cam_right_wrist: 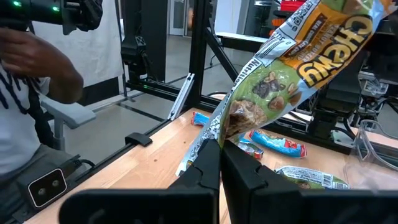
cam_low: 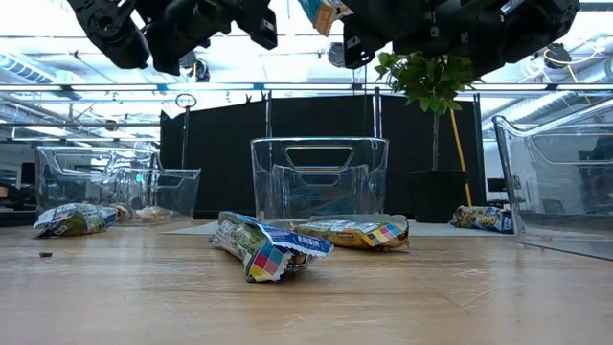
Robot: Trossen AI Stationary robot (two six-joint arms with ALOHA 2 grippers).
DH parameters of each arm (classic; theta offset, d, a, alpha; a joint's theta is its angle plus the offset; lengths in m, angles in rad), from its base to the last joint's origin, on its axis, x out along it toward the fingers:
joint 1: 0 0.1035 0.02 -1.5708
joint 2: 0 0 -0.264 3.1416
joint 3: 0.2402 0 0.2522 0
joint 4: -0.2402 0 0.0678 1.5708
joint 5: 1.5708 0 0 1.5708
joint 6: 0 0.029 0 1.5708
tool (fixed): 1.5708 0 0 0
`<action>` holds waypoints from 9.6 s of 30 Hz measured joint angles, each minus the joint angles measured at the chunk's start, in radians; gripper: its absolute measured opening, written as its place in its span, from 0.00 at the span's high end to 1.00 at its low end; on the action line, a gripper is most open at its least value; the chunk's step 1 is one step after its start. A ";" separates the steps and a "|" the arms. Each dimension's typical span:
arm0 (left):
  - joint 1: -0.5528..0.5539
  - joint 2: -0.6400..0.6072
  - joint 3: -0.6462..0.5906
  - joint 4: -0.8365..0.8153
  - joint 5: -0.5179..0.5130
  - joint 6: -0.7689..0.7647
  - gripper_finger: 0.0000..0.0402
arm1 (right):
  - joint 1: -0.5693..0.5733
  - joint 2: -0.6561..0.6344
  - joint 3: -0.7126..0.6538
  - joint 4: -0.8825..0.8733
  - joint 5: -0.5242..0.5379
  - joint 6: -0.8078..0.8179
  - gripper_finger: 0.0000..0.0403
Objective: Pick and place Granola Bars by type
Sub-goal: Put the yellow granola bar into the top left transparent bin
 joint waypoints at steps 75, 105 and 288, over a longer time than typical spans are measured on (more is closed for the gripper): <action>-0.062 0.146 0.151 -0.065 0.084 -0.031 0.88 | -0.001 0.000 -0.001 -0.008 0.000 -0.002 1.00; -0.011 -0.164 0.150 -0.677 -0.151 0.287 0.92 | -0.022 -0.011 0.002 -0.021 0.143 0.004 0.96; 0.327 -0.879 -0.312 -0.890 -0.387 -0.074 0.38 | -0.132 -0.744 -0.724 0.110 0.497 0.161 0.99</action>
